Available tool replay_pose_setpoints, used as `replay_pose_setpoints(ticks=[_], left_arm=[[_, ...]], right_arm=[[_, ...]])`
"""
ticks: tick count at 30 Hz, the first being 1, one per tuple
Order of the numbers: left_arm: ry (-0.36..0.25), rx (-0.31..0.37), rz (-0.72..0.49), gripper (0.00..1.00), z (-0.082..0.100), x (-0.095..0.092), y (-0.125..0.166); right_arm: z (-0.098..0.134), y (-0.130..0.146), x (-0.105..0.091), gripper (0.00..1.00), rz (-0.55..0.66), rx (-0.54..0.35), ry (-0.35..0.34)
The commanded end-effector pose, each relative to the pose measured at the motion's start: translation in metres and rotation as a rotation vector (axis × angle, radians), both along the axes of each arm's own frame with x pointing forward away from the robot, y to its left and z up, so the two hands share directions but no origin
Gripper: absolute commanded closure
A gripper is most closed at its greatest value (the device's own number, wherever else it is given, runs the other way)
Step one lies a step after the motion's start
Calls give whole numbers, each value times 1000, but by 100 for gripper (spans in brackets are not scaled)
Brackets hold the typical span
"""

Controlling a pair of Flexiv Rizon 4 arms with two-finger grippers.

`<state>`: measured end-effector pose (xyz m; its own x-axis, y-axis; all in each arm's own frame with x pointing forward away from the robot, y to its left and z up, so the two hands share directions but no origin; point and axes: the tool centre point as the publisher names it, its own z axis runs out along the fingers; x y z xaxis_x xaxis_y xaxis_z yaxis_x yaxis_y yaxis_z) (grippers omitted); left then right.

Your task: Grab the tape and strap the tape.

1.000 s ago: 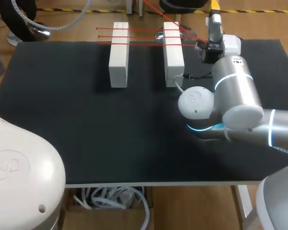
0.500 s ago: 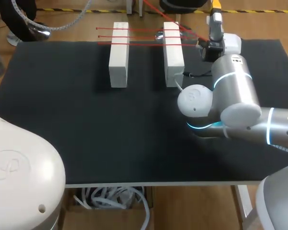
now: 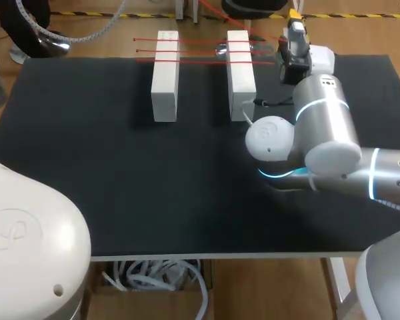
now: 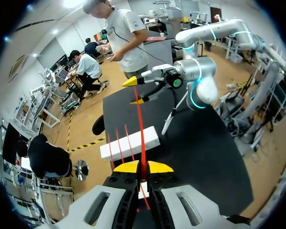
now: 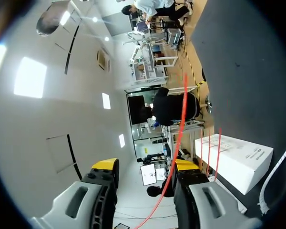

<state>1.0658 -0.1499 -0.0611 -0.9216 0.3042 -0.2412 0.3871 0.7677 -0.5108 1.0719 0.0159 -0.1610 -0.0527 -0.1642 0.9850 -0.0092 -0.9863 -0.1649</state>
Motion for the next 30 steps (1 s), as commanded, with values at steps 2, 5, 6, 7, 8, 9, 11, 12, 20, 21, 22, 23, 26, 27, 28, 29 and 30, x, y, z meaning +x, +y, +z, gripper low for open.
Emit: replay_pose_setpoints(ticks=[2,5,6,7,8,9,11,12,20,21,22,23,26,27,28,29,30], left_arm=[[3,6,-1,100,1,1,0],[3,6,-1,100,1,1,0],[3,6,-1,100,1,1,0],[3,6,-1,100,1,1,0],[3,6,-1,100,1,1,0],[3,6,-1,100,1,1,0],[3,6,-1,100,1,1,0],[3,6,-1,100,1,1,0],[3,6,-1,100,1,1,0],[3,6,-1,100,1,1,0],[3,6,-1,100,1,1,0],[3,6,-1,100,1,1,0],[3,6,-1,100,1,1,0],[3,6,-1,100,1,1,0],[3,6,-1,100,1,1,0],[3,6,-1,100,1,1,0],[3,6,-1,100,1,1,0]], right_arm=[[2,2,2,53,-4,8,11],[3,5,-1,51,10,20,21],[4,6,-2,47,18,19,22],[4,7,-3,48,23,19,24],[4,8,-4,49,27,21,26],[4,9,-5,49,32,20,28],[3,11,-7,48,39,22,35],[3,12,-8,49,43,22,35],[3,17,-14,51,64,31,45],[3,17,-15,50,67,33,45],[4,18,-16,49,70,34,45],[4,19,-17,48,72,35,46],[4,20,-19,38,77,37,46],[4,20,-19,34,78,37,46],[4,21,-20,34,79,37,45],[4,21,-21,35,80,37,45],[4,21,-21,35,80,37,45]])
